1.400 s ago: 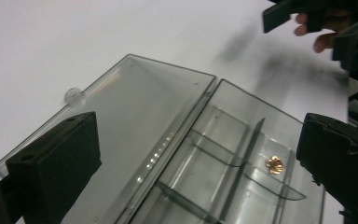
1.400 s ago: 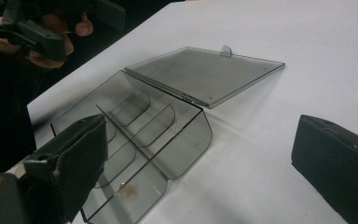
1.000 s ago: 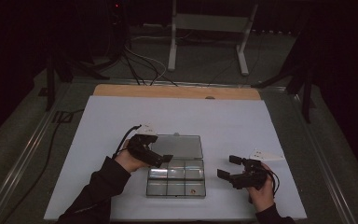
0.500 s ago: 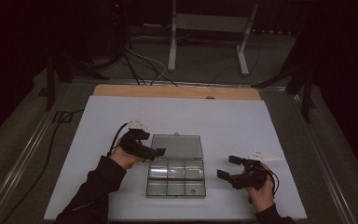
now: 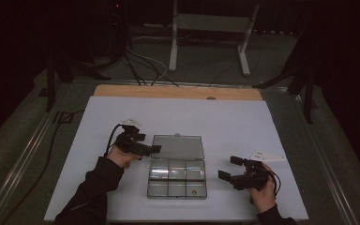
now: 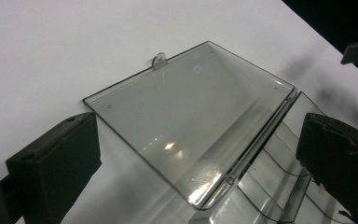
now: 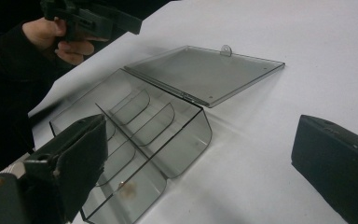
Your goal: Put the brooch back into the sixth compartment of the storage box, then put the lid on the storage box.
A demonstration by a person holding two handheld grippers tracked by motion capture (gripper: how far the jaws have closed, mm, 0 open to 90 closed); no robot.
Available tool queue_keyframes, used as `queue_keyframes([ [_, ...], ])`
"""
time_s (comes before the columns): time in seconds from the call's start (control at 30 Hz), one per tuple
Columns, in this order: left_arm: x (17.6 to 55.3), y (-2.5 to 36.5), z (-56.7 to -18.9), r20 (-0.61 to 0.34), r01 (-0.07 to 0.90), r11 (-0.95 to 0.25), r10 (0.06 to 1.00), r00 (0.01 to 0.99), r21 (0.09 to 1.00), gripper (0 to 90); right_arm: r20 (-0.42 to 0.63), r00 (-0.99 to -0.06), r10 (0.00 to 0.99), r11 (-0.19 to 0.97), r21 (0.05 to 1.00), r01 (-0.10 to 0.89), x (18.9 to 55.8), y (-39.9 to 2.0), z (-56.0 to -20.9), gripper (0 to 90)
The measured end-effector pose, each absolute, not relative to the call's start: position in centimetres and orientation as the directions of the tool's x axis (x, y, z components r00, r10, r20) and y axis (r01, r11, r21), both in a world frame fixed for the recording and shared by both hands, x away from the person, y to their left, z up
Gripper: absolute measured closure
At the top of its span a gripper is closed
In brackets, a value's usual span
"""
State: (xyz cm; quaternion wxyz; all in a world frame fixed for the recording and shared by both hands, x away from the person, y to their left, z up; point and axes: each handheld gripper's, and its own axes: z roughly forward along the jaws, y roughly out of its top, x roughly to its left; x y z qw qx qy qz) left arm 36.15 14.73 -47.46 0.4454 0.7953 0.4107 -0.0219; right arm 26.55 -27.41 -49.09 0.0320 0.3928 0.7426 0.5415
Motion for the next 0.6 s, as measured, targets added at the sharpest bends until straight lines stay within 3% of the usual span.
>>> queue_keyframes([
  [0.6,36.6,15.4,-48.6,-0.491,0.76,-0.222,0.647,0.583,0.61,4.8,0.377,-0.69,0.617,0.106,0.83,0.548,26.5,-27.3,-49.1,3.4],
])
